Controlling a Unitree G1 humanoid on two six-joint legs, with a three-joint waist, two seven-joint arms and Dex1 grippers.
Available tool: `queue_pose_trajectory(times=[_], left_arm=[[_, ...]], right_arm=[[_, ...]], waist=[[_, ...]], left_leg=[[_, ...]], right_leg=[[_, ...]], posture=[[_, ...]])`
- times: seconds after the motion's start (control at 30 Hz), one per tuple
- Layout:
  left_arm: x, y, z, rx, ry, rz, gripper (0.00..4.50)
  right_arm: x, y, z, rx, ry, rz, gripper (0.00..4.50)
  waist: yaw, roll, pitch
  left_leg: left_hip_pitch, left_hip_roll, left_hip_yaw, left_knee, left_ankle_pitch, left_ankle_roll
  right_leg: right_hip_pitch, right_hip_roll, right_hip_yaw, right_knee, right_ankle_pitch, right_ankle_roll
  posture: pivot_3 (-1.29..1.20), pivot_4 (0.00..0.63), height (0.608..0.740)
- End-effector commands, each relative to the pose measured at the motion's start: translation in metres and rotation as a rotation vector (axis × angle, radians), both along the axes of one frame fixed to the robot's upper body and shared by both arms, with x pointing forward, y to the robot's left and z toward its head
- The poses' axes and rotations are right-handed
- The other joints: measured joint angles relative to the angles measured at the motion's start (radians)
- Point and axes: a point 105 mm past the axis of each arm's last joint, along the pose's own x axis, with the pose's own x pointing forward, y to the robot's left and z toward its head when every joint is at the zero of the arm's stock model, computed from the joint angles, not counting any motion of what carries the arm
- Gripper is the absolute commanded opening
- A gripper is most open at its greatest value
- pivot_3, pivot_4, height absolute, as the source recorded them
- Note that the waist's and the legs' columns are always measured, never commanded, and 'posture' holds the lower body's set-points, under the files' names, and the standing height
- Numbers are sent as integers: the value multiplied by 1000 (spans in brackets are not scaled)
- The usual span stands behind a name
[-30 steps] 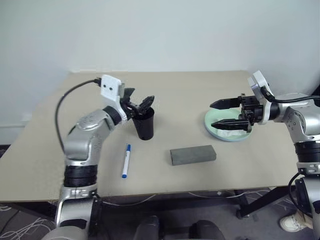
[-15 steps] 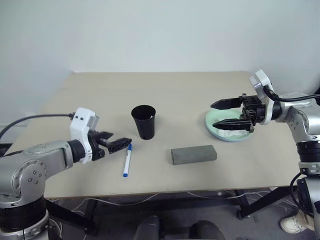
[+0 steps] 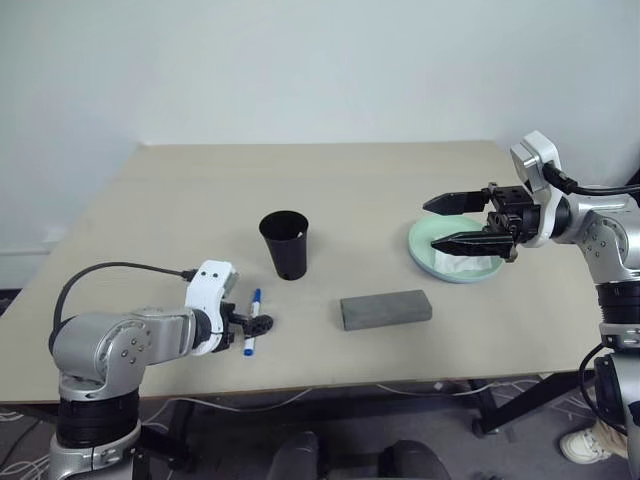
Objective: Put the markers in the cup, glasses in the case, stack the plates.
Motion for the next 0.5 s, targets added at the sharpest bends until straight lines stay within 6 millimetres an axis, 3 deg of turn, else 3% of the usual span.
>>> queue_pose_trajectory(times=[0.03, 0.5], left_arm=[[7, -4, 5, 33, -25, 2, 4491], [7, -3, -10, 81, 28, 32, 4491]], right_arm=[[-4, 2, 18, 36, -71, 26, 4500], [-3, 3, 17, 23, -73, 21, 4500]], waist=[[0, 0, 0], [0, 3, -1]], left_leg=[[0, 0, 0, -1, 0, 0], [1, 0, 0, -5, 0, 0]], right_leg=[[0, 0, 0, -1, 0, 0], [1, 0, -2, -6, 5, -2]], posture=[[0, 0, 740], [0, 0, 740]])
